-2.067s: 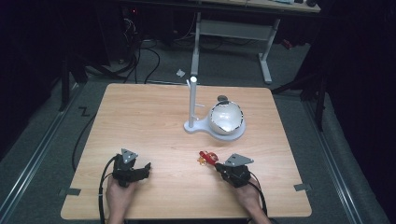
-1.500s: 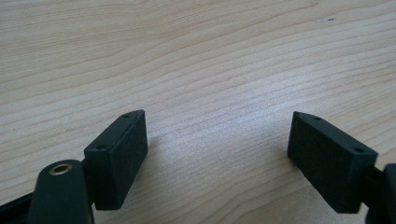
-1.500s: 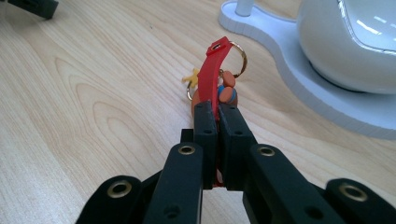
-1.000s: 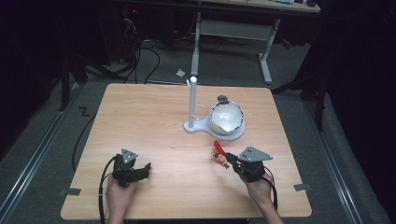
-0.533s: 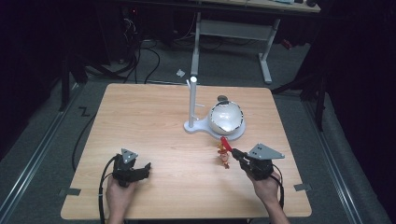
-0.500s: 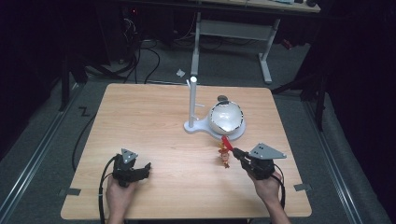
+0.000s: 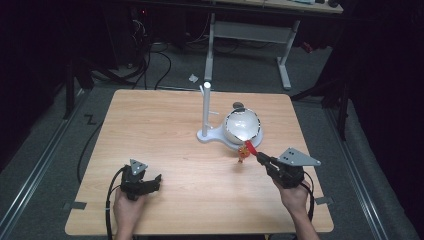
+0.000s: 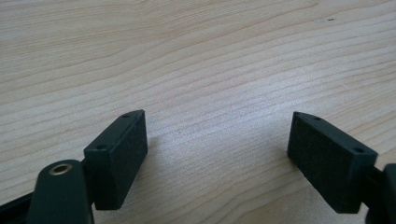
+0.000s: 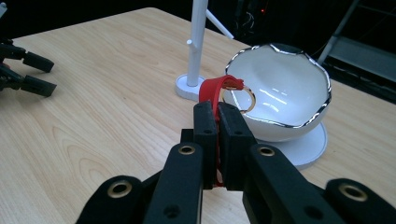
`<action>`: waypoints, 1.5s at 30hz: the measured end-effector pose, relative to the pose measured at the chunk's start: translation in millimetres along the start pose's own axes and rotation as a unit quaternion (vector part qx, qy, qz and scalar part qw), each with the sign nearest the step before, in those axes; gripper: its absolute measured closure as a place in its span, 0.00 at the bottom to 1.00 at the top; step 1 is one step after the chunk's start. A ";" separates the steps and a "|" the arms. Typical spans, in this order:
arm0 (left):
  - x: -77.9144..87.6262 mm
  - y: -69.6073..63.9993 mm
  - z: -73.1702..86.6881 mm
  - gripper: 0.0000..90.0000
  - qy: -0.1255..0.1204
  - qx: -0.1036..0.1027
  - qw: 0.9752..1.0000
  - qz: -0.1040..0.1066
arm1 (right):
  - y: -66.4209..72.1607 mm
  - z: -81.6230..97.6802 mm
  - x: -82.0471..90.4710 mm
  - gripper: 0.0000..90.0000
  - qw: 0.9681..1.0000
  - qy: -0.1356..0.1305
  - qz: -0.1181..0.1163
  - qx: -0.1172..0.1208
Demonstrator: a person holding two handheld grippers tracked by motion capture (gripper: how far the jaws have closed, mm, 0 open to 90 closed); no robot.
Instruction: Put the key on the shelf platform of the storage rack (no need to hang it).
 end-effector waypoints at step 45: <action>0.0 0.1 0.0 0.23 -0.001 -0.001 1.000 -0.001 | -45.2 -76.4 5.1 0.97 0.999 -0.031 0.029 0.014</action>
Point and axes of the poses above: each handheld gripper's, and its own axes: x roughly backward along the jaws, z roughly out of its underside, y roughly to its left, the point moved 5 cm from there along -x, roughly forward along the jaws, and after that the axes turned 5 degrees about z, right-handed, at the moved point
